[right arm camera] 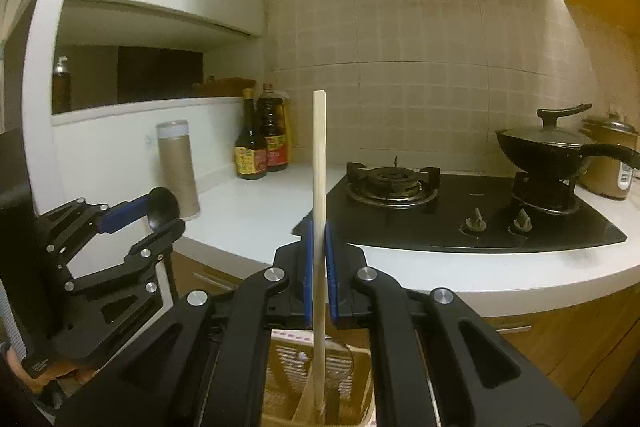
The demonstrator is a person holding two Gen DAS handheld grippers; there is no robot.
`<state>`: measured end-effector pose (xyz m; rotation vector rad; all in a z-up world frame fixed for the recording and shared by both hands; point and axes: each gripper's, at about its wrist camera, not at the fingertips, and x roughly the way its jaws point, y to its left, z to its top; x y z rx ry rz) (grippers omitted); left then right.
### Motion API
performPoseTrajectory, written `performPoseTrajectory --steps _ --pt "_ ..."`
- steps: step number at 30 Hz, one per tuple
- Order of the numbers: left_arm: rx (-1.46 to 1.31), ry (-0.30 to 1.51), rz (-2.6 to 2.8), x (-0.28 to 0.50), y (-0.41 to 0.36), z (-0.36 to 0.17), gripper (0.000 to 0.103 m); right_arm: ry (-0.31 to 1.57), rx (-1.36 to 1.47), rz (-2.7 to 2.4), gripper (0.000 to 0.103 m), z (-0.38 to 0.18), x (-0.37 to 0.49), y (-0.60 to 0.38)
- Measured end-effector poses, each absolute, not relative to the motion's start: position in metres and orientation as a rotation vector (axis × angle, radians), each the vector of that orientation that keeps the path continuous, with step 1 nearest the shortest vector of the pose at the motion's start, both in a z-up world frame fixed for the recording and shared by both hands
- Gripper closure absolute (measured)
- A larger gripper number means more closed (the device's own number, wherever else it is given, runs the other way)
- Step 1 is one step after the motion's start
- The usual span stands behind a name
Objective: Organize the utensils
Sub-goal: 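Carry both to the beige holder and open both grippers to drop them in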
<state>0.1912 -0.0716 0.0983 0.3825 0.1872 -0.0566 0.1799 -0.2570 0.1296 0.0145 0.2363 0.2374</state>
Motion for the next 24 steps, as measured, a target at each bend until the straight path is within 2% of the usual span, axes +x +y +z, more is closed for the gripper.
performPoseTrajectory --steps 12,18,20,24 --pt "0.381 0.211 -0.069 0.199 -0.065 0.062 0.066 0.253 0.036 0.209 0.098 0.089 0.192 -0.261" --pt "0.342 0.241 -0.126 0.193 -0.059 0.06 0.061 0.294 0.076 0.219 0.097 0.082 0.181 -0.272" --pt "0.327 0.25 -0.15 0.189 -0.057 0.061 0.051 0.314 0.076 0.231 0.094 0.081 0.175 -0.274" --pt "0.292 0.274 -0.189 0.179 -0.051 0.065 0.049 0.346 0.091 0.245 0.081 0.08 0.161 -0.281"
